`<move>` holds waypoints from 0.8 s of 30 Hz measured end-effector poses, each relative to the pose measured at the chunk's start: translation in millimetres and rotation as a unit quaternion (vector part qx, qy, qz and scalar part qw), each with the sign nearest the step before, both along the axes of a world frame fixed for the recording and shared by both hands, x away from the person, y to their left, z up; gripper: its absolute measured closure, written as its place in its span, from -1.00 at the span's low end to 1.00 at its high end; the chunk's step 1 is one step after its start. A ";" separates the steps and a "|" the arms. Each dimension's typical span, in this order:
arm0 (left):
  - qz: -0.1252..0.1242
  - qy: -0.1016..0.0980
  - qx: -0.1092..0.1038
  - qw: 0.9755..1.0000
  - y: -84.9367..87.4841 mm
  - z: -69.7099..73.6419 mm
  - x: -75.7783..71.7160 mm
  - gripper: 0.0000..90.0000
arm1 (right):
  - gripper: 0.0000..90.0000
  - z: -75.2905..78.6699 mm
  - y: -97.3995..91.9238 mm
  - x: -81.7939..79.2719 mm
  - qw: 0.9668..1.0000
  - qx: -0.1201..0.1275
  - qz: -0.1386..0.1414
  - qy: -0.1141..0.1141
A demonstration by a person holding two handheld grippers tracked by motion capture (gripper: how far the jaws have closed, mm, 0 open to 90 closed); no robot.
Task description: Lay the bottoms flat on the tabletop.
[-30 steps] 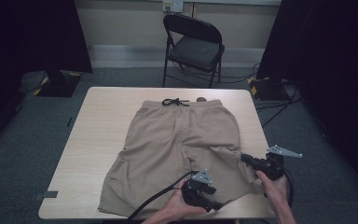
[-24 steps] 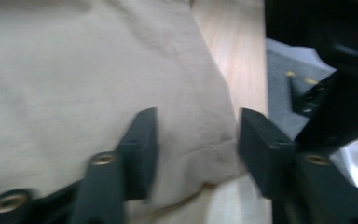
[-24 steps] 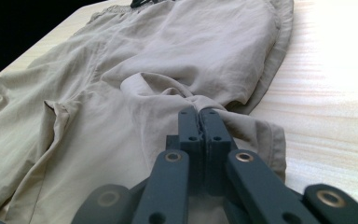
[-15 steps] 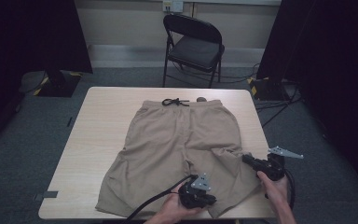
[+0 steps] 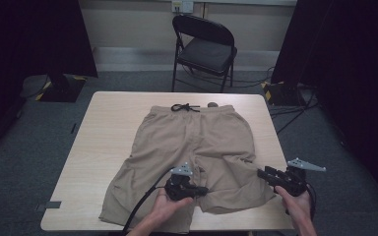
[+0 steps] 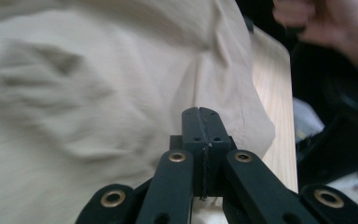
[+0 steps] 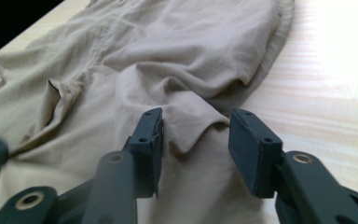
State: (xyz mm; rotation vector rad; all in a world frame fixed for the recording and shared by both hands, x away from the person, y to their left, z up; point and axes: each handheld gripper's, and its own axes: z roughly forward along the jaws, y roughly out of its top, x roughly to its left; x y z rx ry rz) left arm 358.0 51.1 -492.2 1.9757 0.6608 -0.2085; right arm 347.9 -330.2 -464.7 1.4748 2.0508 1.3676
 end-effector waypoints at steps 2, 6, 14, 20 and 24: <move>0.017 0.003 -0.005 1.000 7.4 -0.6 4.6 1.00 | 0.20 -1.2 -0.7 -4.1 1.000 -0.005 -0.001 0.003; 0.027 0.017 -0.011 0.999 19.4 -3.4 8.0 1.00 | 0.13 -3.8 -4.7 -22.1 1.000 -0.019 -0.005 0.013; -0.006 0.024 -0.036 0.999 12.5 -0.8 -2.0 0.95 | 0.08 -27.6 -2.2 -39.2 0.997 -0.051 0.012 0.050; -0.026 -0.004 0.000 1.000 -5.8 2.9 -15.2 0.13 | 0.29 -29.1 10.4 -35.7 0.995 -0.094 0.024 0.027; -0.019 -0.021 0.038 0.999 -9.1 -4.9 -16.7 -0.03 | 0.84 -29.6 10.8 -36.7 0.993 -0.110 0.024 0.022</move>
